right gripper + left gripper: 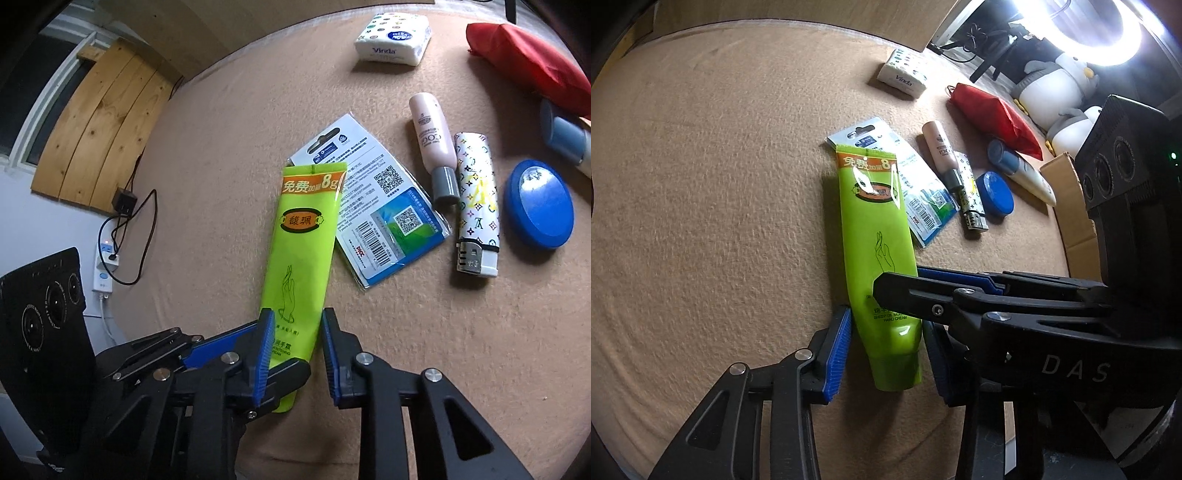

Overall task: Organize objects
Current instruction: 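Close the left tool on the green tube and lift it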

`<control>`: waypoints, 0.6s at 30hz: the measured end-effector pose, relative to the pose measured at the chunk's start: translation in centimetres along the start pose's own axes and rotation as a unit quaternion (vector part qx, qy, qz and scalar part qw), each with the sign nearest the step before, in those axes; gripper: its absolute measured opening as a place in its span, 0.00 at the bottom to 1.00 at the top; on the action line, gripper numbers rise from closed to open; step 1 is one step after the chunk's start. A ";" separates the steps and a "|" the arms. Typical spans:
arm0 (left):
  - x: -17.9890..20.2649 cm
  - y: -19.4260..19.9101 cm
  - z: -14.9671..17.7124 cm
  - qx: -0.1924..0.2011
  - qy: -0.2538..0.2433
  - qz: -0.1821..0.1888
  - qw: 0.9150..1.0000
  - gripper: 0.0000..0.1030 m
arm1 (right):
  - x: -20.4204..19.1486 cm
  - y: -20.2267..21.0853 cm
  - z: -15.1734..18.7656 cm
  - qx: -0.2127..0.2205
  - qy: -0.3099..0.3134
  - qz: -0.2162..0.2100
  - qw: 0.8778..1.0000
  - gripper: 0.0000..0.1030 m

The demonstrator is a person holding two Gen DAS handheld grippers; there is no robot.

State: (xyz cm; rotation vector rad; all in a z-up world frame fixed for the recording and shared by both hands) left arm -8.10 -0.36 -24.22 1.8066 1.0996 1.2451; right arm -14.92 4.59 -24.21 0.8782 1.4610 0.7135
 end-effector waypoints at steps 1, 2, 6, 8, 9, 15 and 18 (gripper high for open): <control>0.1 0.0 0.0 0.000 0.000 0.000 1.000 0.41 | 0.0 0.0 0.1 0.001 -0.001 0.000 1.000 0.23; 0.1 0.0 0.0 0.001 0.001 0.000 1.000 0.40 | 0.1 0.1 0.1 0.002 -0.002 0.001 1.000 0.23; 0.8 0.1 0.0 0.006 -0.005 -0.006 1.000 0.40 | 0.2 1.0 0.2 0.015 0.000 0.003 1.000 0.22; 1.3 0.2 -0.1 0.008 -0.009 -0.008 1.000 0.40 | 0.4 1.7 0.2 0.020 -0.002 0.003 1.000 0.22; 1.6 0.3 -0.2 0.009 -0.012 -0.008 1.000 0.40 | 0.6 2.0 0.2 0.023 -0.003 0.003 1.000 0.22; 4.8 0.8 -1.7 0.021 -0.035 -0.005 0.999 0.40 | 1.8 5.1 -0.3 0.050 -0.012 0.004 0.999 0.22; 7.1 0.8 -2.7 0.026 -0.049 0.004 0.998 0.40 | 2.9 6.9 -0.7 0.065 -0.019 0.007 0.998 0.22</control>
Point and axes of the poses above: each gripper's, at about its wrist camera, not at the fingertips, and y roughly against the way its jaws point, x to its right, z to its underside, the point moved 9 cm from there along -y, roughly the way its jaws point, and after that the axes turned 8 degrees about -y, right-handed, at the moved point
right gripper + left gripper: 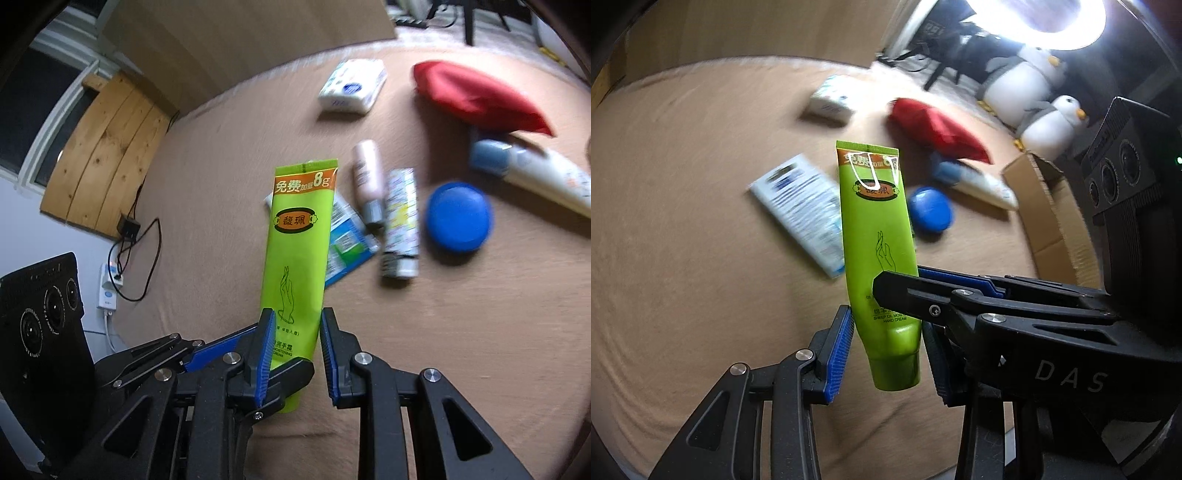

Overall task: Organize objects
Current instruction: 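Close the left tool on the green tube and lift it, then carry the green tube into the cardboard box and open the left tool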

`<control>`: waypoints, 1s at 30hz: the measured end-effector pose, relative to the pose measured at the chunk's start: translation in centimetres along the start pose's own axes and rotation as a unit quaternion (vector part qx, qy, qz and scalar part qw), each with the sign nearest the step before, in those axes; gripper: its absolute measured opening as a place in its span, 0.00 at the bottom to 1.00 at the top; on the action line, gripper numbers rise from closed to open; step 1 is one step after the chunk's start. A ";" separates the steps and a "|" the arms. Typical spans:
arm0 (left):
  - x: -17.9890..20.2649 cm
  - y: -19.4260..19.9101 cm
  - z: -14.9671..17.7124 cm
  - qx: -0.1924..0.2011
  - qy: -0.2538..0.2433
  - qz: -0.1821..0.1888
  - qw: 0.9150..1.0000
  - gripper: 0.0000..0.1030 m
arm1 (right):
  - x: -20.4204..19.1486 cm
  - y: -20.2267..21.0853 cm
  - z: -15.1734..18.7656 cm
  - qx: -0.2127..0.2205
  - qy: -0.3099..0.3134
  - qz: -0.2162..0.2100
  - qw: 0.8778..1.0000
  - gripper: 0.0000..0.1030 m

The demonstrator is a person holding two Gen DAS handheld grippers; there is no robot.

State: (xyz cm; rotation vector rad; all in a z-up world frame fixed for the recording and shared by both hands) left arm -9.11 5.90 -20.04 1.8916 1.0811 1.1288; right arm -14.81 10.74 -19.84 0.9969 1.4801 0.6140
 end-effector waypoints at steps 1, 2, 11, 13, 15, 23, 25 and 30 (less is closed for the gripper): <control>1.0 -0.1 -0.5 0.001 -0.008 0.005 1.000 0.40 | 0.6 0.8 -0.2 0.007 -0.005 0.001 1.000 0.22; 1.8 -0.3 -0.9 0.002 -0.013 0.007 1.000 0.40 | 1.1 1.5 -0.5 0.011 -0.010 0.002 1.000 0.22; 12.0 -2.7 -4.7 0.005 -0.077 0.047 0.996 0.40 | 8.1 9.0 -2.2 0.067 -0.053 0.028 0.996 0.22; 14.6 -3.3 -5.7 0.007 -0.093 0.057 0.994 0.40 | 9.9 11.0 -2.5 0.083 -0.064 0.035 0.994 0.22; 17.1 -4.0 -6.6 0.009 -0.107 0.067 0.992 0.40 | 12.0 13.1 -3.0 0.097 -0.076 0.041 0.992 0.22; 26.3 -7.7 -8.7 -0.003 -0.148 0.100 0.984 0.40 | 19.0 18.6 -3.4 0.133 -0.115 0.067 0.982 0.22; 27.7 -8.7 -8.8 -0.011 -0.155 0.102 0.983 0.40 | 20.7 19.1 -3.4 0.135 -0.126 0.071 0.980 0.22; 29.4 -10.0 -8.5 -0.020 -0.171 0.095 0.980 0.41 | 22.8 19.5 -2.9 0.136 -0.139 0.080 0.978 0.21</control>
Point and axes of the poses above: each gripper's, at about its wrist camera, not at the fingertips, and y roughly against the way its jaws point, x to its right, z to its underside, the point moved 9 cm from there along -y, roughly the way its jaws point, and after that the axes turned 8 degrees about -y, right-handed, at the moved point
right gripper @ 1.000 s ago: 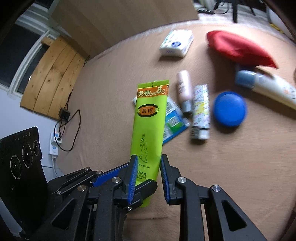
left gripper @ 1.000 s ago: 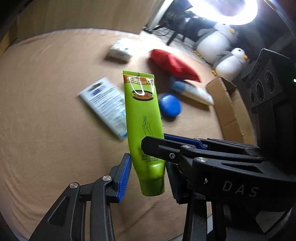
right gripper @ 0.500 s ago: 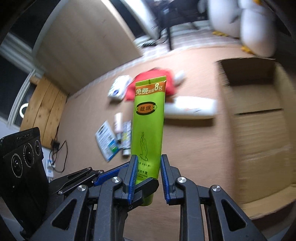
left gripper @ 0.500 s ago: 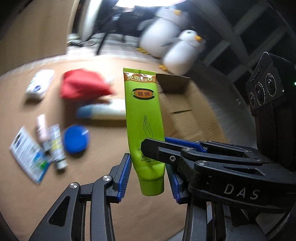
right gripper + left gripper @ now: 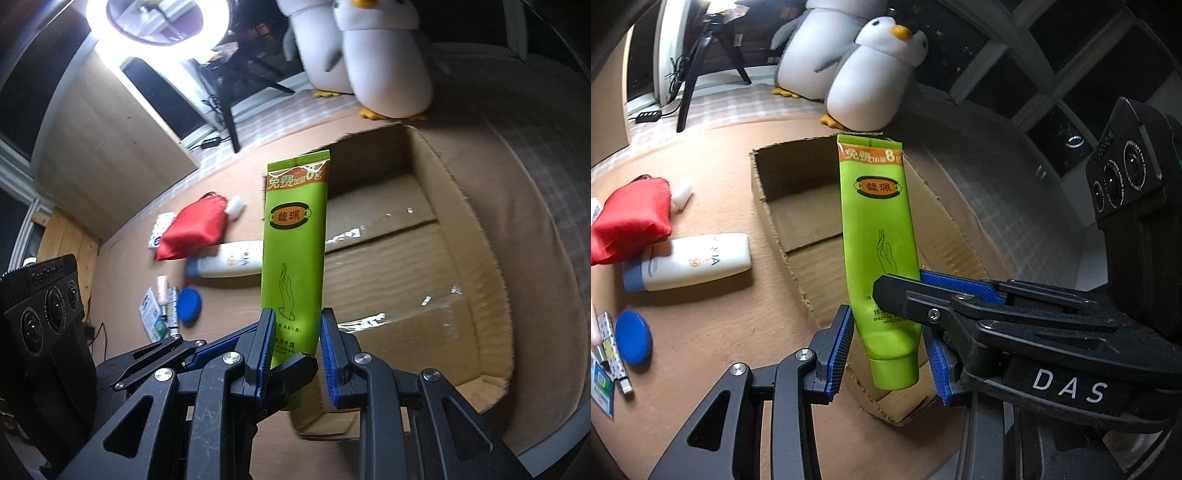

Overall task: Organize objects
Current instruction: 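Carry the green tube into the cardboard box and open the left tool, then move the left tool back over the blister-packed card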

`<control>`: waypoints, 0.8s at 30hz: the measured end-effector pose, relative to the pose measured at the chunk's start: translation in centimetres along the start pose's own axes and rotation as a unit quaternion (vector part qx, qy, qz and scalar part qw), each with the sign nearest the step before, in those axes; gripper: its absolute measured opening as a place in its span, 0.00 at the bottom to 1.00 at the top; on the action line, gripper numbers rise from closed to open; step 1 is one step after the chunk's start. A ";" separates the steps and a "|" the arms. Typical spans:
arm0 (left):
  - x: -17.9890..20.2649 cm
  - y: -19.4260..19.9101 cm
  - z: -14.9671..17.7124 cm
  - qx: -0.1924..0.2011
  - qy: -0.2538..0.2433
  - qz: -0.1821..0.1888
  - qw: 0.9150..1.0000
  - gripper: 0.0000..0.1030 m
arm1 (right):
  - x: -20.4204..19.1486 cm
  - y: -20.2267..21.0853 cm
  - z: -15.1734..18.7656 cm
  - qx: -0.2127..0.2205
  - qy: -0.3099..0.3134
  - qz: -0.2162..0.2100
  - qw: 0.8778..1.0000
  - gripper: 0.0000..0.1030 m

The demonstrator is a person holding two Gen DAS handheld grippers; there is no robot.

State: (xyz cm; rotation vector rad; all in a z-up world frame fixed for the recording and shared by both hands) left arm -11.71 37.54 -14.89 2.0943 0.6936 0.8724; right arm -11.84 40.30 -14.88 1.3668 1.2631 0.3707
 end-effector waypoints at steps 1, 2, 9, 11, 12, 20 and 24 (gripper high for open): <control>0.0 0.0 -0.1 0.001 -0.002 -0.003 1.000 0.42 | 0.4 0.0 -0.2 0.004 0.001 0.009 1.000 0.21; -0.2 0.0 -0.1 0.001 -0.004 -0.008 1.000 0.43 | 0.7 0.0 -0.2 0.008 0.003 0.018 1.000 0.22; -2.2 2.0 0.7 0.015 0.007 -0.034 0.999 0.53 | 1.7 0.7 -0.3 0.027 0.001 0.039 0.999 0.44; -3.0 2.9 1.3 0.018 0.011 -0.040 0.999 0.53 | 1.4 0.8 0.0 0.029 0.002 0.037 0.999 0.45; -3.6 3.3 1.7 0.019 0.011 -0.045 0.999 0.53 | 1.2 0.8 0.1 0.030 0.003 0.036 0.999 0.45; -9.8 8.0 5.1 0.031 0.056 -0.092 0.994 0.60 | -2.6 0.8 2.2 0.037 0.039 0.026 0.998 0.51; -14.9 10.9 7.5 0.037 0.098 -0.135 0.985 0.67 | -5.1 0.7 3.6 0.045 0.064 0.023 0.997 0.51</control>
Point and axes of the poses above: each gripper's, at about its wrist camera, not at the fingertips, and y roughly against the way its jaws point, x to its right, z to its underside, the point moved 9 cm from there along -y, roughly the way its jaws point, and after that the axes turned 8 degrees about -y, right-handed, at the moved point
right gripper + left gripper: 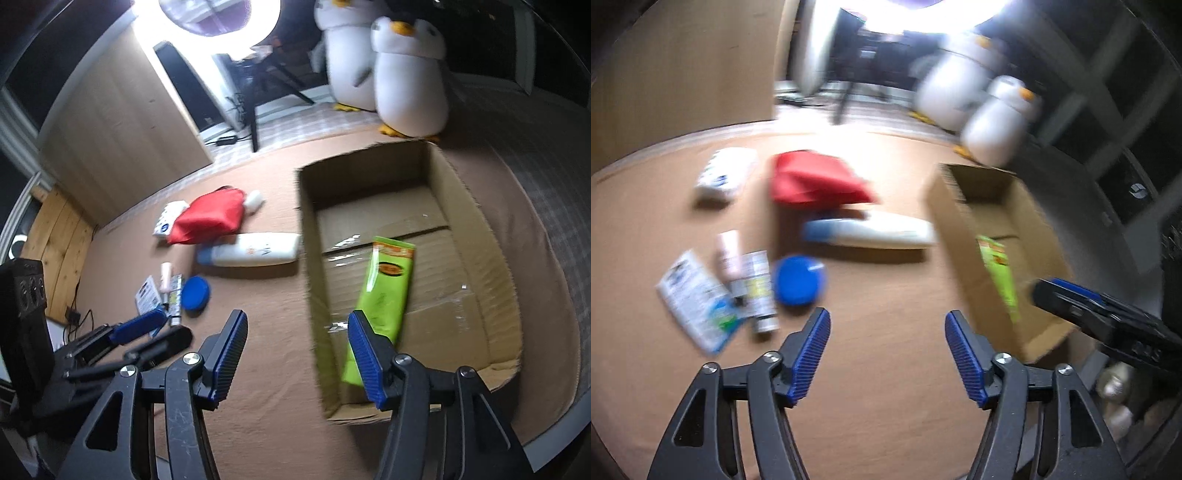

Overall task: Organize objects
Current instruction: 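Move the left tool back over the blister-packed card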

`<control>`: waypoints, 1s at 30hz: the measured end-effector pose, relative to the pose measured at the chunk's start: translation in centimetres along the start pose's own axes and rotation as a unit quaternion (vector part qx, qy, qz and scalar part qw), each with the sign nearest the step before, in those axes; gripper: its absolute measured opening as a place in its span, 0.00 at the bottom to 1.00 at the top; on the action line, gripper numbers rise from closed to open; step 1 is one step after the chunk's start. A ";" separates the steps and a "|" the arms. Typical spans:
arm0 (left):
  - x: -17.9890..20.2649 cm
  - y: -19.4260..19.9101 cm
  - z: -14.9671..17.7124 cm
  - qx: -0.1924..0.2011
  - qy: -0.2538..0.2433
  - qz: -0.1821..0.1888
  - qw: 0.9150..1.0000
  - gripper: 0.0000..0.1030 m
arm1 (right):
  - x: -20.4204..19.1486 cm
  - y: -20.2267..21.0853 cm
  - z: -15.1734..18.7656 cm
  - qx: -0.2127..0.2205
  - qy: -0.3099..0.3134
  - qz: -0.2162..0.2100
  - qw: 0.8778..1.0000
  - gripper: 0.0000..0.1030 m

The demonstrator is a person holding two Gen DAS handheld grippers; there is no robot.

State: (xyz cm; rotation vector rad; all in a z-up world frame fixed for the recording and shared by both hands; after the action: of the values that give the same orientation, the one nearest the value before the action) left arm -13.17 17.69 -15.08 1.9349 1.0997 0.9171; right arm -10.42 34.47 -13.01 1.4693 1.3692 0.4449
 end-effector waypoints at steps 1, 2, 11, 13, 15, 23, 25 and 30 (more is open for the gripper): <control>-1.3 0.1 0.3 -0.001 0.011 -0.007 1.000 0.67 | -0.6 0.0 0.3 0.001 0.007 0.001 1.000 0.52; -2.6 0.2 0.5 -0.001 0.022 -0.015 1.000 0.67 | -1.1 -0.1 0.7 0.002 0.014 0.002 1.000 0.52; -14.2 -0.1 3.2 -0.021 0.125 -0.100 0.987 0.74 | -4.7 -2.2 5.0 -0.005 0.058 0.021 0.998 0.62; -16.1 -0.5 3.5 -0.027 0.147 -0.114 0.982 0.75 | -4.9 -2.8 5.9 -0.015 0.067 0.034 0.997 0.62; -17.3 -0.9 3.5 -0.031 0.166 -0.113 0.979 0.76 | -4.9 -3.2 6.7 -0.024 0.070 0.040 0.996 0.62; -19.4 -3.9 2.8 -0.061 0.211 -0.108 0.970 0.77 | -3.4 -3.3 7.4 -0.030 0.043 0.043 0.998 0.62; -20.0 -4.4 2.8 -0.066 0.226 -0.106 0.966 0.77 | -2.9 -3.1 7.3 -0.025 0.035 0.044 0.998 0.62; -20.6 -5.3 2.8 -0.073 0.238 -0.115 0.962 0.77 | -1.8 -2.9 7.1 -0.023 0.016 0.047 0.999 0.62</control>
State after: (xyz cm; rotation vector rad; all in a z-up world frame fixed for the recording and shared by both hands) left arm -20.74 0.56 -25.61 1.4629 1.4467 1.3292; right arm -6.65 29.34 -17.65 1.4980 1.3102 0.5586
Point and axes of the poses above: each gripper's, at about its wrist camera, not at the fingertips, and y roughly against the way its jaws point, x to its right, z to its underside, the point moved 9 cm from there along -y, roughly the way its jaws point, and after that the axes turned 8 degrees about -y, right-handed, at the moved point
